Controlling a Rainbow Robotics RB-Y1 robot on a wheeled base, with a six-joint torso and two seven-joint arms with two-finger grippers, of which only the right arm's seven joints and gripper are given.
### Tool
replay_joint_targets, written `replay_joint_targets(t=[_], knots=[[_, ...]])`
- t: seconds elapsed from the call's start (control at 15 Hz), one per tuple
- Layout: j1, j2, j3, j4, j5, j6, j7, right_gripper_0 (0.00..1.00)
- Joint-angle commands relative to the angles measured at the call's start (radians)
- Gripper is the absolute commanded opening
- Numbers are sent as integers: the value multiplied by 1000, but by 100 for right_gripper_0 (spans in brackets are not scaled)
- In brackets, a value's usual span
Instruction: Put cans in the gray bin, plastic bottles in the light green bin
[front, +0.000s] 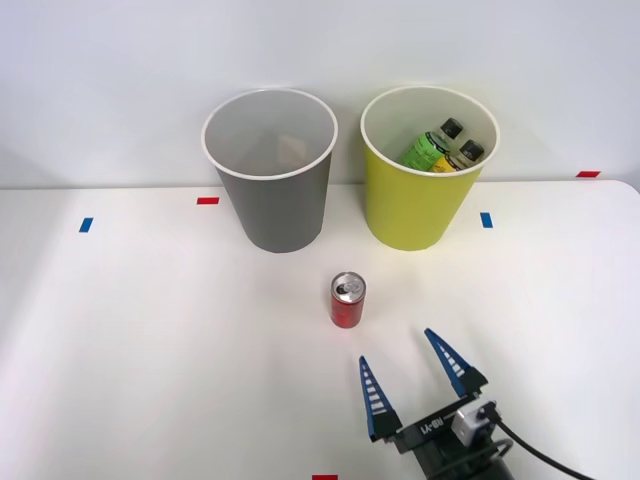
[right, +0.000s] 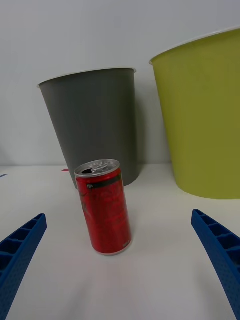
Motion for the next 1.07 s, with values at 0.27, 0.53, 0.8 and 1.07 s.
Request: replay_joint_targets(t=[0.27, 0.53, 0.8, 1.07], knots=[[-170, 33, -3, 143, 17, 1, 46, 100], [-230, 48, -9, 146, 71, 105, 57, 100], [-266, 41, 5, 146, 75, 160, 60, 100], [-284, 30, 27, 146, 66, 202, 52, 100]])
